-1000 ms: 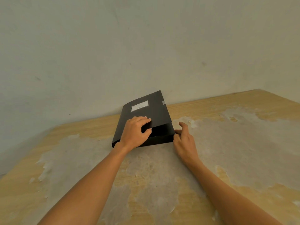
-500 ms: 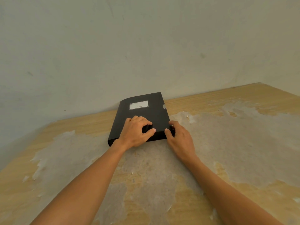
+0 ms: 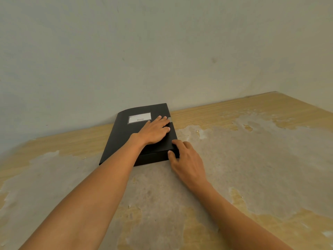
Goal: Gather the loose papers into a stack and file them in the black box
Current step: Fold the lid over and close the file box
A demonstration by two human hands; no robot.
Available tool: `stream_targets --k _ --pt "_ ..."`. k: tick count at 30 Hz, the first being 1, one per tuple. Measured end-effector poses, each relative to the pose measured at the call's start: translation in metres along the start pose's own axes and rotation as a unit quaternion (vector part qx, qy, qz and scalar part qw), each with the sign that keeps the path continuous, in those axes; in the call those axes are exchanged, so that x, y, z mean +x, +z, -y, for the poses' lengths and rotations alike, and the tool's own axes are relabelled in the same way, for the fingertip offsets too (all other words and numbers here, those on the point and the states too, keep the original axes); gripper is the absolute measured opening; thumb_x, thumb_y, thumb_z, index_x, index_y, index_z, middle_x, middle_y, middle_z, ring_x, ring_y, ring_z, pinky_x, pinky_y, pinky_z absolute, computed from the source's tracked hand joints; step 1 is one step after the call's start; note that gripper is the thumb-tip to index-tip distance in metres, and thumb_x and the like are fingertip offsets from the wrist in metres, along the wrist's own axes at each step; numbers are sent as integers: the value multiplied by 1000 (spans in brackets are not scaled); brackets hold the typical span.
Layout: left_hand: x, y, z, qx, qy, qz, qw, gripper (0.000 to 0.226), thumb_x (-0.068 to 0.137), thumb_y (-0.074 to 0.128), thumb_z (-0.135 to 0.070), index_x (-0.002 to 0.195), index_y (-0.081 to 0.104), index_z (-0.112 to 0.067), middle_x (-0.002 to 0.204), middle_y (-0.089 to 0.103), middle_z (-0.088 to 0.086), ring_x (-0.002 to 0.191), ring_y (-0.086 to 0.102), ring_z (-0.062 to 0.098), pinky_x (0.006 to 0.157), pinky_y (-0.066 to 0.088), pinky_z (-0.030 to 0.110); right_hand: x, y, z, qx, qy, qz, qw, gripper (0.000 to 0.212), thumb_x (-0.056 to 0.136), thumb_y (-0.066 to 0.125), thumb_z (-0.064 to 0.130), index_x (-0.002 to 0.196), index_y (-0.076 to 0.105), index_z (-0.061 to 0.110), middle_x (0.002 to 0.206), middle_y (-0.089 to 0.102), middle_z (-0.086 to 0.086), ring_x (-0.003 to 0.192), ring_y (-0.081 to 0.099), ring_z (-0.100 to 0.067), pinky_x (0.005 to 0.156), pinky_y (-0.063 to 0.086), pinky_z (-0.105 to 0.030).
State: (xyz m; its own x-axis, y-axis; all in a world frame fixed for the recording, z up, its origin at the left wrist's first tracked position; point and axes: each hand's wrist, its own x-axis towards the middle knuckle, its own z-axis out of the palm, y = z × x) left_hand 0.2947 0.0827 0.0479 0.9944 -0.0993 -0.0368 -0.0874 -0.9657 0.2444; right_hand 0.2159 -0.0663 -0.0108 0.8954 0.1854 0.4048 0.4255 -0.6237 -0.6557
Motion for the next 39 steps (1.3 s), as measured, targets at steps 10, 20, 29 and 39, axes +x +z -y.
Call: stream_targets --k 10,20,29,39 --pt "22 13 2 12 -2 -23 1000 50 101 26 -29 150 24 -18 160 18 -3 147 11 13 119 10 43 3 3 1 -23 -6 1 1000 49 93 44 48 135 45 23 119 54 -5 92 58 -18 79 50 -31" --pt "20 13 1 11 -4 2 1000 51 102 23 -31 151 19 -19 161 12 -2 148 6 14 119 4 47 2 5 1 -30 -3 -6 1000 48 92 46 49 133 48 22 116 54 -4 90 57 -18 79 50 -32" --pt "-1 15 -24 145 -48 -84 985 42 100 25 -29 124 52 -9 130 55 9 124 49 25 109 23 58 2 5 1 -19 -5 -6 1000 45 91 50 46 131 49 24 109 55 -3 83 56 -16 75 51 -30" --pt "-97 -12 -15 -8 -70 -102 992 50 93 50 -38 140 45 -20 138 55 3 128 48 23 115 22 50 -7 -14 7 64 27 72 995 64 87 62 38 139 32 19 139 44 -9 122 50 -23 94 41 -28"
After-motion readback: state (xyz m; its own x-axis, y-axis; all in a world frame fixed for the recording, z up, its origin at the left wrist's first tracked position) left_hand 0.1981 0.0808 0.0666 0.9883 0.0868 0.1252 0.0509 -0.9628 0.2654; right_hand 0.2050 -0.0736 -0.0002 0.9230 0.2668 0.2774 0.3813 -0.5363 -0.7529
